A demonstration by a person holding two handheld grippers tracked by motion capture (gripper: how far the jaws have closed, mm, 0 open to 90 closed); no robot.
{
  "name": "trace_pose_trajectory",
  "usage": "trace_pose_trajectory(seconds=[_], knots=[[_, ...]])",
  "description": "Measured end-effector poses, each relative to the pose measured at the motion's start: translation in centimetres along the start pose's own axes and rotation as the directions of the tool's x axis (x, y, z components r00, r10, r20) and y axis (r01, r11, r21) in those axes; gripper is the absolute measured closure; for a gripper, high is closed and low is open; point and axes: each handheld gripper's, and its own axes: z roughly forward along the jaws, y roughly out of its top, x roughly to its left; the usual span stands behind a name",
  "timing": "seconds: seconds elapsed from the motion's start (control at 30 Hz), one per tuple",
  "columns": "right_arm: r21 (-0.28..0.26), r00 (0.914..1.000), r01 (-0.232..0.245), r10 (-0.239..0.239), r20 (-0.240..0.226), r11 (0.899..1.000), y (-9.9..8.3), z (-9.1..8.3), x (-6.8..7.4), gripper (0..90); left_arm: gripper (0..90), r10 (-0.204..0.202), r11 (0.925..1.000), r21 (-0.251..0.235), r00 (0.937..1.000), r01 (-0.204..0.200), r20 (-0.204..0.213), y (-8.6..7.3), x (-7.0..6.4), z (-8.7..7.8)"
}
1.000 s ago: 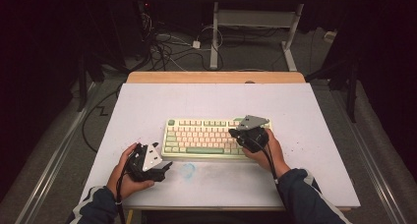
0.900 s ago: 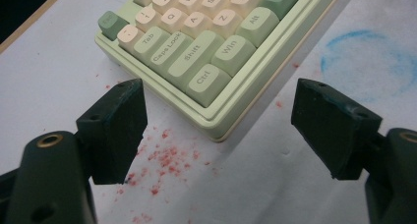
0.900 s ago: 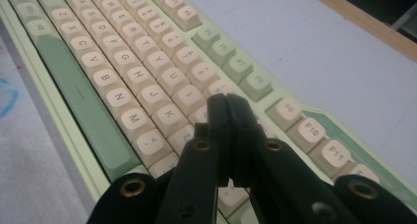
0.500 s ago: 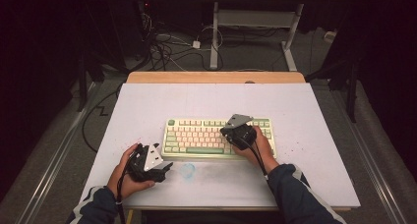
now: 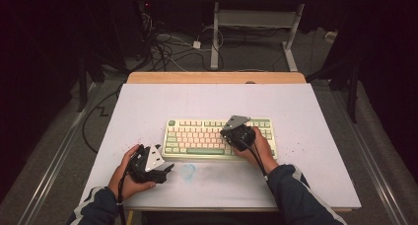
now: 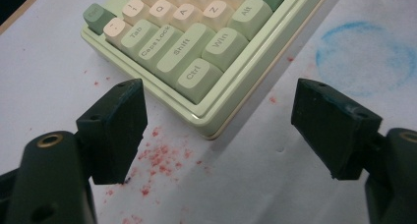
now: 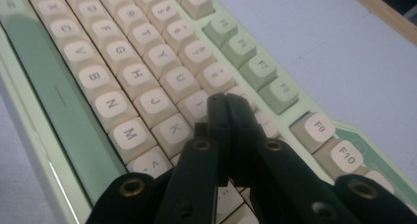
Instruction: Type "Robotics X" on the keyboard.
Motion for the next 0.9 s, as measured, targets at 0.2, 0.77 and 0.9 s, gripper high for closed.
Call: trace_pose_trajectory(seconds=[0.2,0.77,0.9], knots=[[-0.064,0.9997,-0.023,0.023,-0.005,0.998,-0.1,-1.3,-0.2,89.7,20.2,-0.005,1.0000,-0.002,1.0000,0.005,0.000,0.0,0.0,0.0],[-0.216,0.9967,-0.036,0.051,0.064,0.976,-1.3,-6.0,-1.0,58.7,20.1,0.003,1.0000,-0.004,1.0000,-0.003,-0.005,0.0,0.0,-0.1],[-0.221,0.9956,-0.034,0.052,0.077,0.975,-1.8,-6.6,-1.2,50.1,20.1,0.005,1.0000,-0.003,1.0000,-0.005,-0.005,0.0,0.0,-0.1]])
